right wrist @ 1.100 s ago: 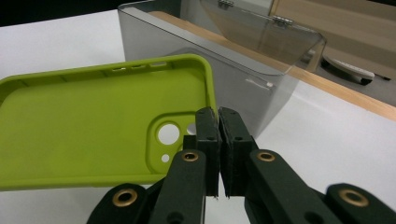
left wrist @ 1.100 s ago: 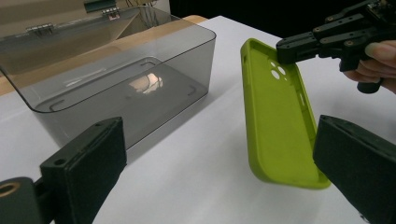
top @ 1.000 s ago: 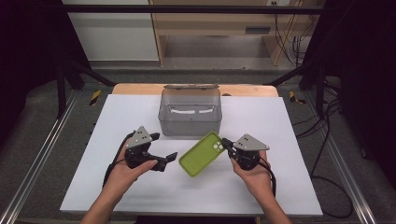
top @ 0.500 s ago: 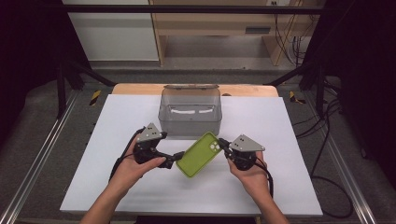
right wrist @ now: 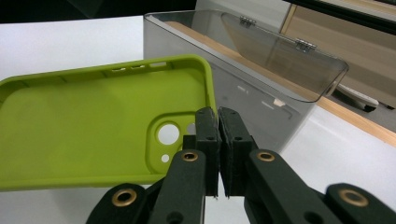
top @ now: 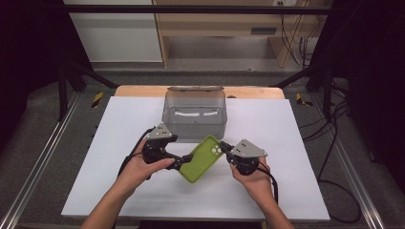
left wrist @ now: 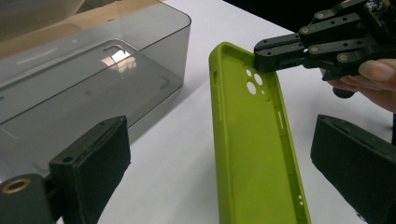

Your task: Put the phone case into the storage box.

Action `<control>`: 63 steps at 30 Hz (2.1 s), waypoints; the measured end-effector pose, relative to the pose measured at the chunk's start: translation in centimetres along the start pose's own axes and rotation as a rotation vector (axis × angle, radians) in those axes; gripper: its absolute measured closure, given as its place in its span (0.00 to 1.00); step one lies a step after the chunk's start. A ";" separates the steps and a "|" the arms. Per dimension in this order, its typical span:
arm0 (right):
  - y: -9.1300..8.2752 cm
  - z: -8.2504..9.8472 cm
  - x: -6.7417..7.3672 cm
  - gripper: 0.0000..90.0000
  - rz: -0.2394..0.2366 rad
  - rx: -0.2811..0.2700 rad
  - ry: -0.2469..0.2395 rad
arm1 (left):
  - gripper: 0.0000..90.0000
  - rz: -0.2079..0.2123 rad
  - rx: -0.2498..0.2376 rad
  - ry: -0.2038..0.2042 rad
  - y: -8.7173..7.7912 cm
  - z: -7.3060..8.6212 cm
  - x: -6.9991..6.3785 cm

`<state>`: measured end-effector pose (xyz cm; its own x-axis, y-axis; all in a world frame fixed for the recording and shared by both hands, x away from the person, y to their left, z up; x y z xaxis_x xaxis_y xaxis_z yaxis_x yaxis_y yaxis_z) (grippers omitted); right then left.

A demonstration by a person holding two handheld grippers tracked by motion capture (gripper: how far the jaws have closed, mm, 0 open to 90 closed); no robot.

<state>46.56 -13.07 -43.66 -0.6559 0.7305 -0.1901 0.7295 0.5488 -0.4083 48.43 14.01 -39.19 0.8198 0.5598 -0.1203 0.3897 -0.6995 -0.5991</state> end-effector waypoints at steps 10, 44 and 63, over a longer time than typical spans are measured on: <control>0.1 0.2 0.5 0.97 -0.003 -0.036 0.005 | 0.14 0.043 0.044 -0.008 1.4 -0.1 0.0; 0.1 0.3 0.8 0.97 0.016 -0.078 -0.001 | 0.58 0.169 0.118 -0.044 3.8 -0.4 0.5; 0.2 0.4 0.8 0.97 0.018 -0.072 -0.011 | 0.74 0.190 0.130 -0.078 4.1 -0.4 1.0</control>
<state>46.09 -12.52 -44.20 -0.6443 0.7362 -0.2073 0.7532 0.5637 -0.3391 50.97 11.55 -41.47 0.8367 0.4593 -0.2983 0.1699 -0.7354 -0.6560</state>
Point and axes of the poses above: each handheld gripper's, and its own axes: y roughly forward along the jaws, z roughly out of its underside, x roughly to its left, the point moved 1 cm from there along y, roughly forward along the jaws, and after that the axes turned 5 degrees about x, right-handed, at the moved point
